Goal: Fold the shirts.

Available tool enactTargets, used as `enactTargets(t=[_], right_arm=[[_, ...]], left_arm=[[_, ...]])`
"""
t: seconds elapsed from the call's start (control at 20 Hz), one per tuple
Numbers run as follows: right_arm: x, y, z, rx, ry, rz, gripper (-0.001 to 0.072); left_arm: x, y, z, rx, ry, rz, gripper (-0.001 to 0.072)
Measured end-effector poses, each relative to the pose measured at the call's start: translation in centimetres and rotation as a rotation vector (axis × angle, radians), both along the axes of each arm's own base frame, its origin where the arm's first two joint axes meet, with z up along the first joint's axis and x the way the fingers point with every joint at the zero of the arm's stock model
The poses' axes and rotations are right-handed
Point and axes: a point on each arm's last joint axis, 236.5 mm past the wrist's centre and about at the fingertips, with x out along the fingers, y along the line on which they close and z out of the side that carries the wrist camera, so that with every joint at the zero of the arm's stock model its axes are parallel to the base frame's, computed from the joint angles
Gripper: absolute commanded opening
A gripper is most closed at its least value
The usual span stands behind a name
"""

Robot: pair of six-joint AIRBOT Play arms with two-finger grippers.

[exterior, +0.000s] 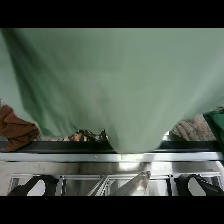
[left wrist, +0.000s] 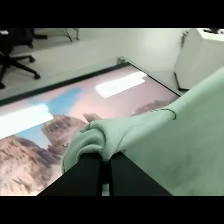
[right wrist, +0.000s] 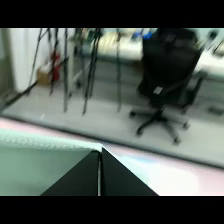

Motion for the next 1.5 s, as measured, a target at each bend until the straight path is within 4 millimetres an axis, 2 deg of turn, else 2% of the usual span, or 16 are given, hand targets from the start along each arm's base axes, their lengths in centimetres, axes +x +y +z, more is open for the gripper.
enactTargets(t=[0.15,0.35,0.5,0.65,0.7,0.75,0.8,0.85,0.95,1.0,1.05,1.1,1.2,1.3,1.45,1.5], right_arm=[[6.4,-1.7,-9.1,0.105,0.287,0.059,0.0015],[12.9,-3.9,-25.6,0.291,0.675,0.076,0.0016],[16.8,-5.4,-37.3,0.394,0.838,0.018,0.0015],[20.1,-6.5,-44.9,0.435,0.902,-0.048,0.0016],[20.9,-6.6,-46.2,0.436,0.905,-0.061,0.0028],[21.8,-7.0,-47.1,0.428,0.896,-0.08,0.0175],[22.5,-7.9,-47.6,0.408,0.882,-0.107,0.0331],[23.0,-8.1,-47.7,0.406,0.874,-0.113,0.0344],[23.0,-7.9,-46.9,0.418,0.879,-0.086,0.0335],[22.8,-8.5,-46.7,0.418,0.883,-0.089,0.0306],[22.2,-9.4,-46.4,0.423,0.895,-0.096,0.0216],[21.2,-9.8,-46.2,0.434,0.922,-0.088,0.0217],[18.3,-9.9,-46.6,0.47,1.022,-0.044,0.0217],[14.9,-10.4,-47.5,0.515,1.124,-0.026,0.0217],[8.9,-9.8,-49.4,0.605,1.26,-0.017,0.0225],[6.8,-9.6,-50.2,0.631,1.299,-0.03,0.0276]], left_arm=[[5.8,-0.2,-6.9,-0.013,0.218,-0.104,0.0016],[14.1,-1.2,-20.6,0.013,0.543,-0.191,0.0014],[20.0,-1.9,-30.5,0.007,0.718,-0.215,0.0012],[24.9,-2.1,-37.4,-0.018,0.796,-0.204,0.0016],[26.2,-2.2,-38.6,-0.036,0.798,-0.196,0.0095],[27.4,-2.2,-39.5,-0.052,0.794,-0.177,0.0358],[28.9,-1.7,-39.9,-0.077,0.777,-0.14,0.055],[29.7,-1.4,-40.0,-0.096,0.764,-0.117,0.072],[30.3,-0.7,-39.5,-0.134,0.75,-0.093,0.072],[30.5,0.5,-39.2,-0.146,0.746,-0.067,0.067],[30.5,1.7,-38.8,-0.16,0.75,-0.038,0.0575],[30.2,3.1,-38.3,-0.174,0.761,-0.017,0.0545],[28.0,4.8,-37.5,-0.193,0.816,-0.029,0.0544],[25.3,6.1,-38.0,-0.204,0.907,-0.04,0.0543],[19.4,6.2,-41.3,-0.164,1.099,-0.052,0.0545],[17.6,6.2,-42.7,-0.144,1.157,-0.039,0.0544]])
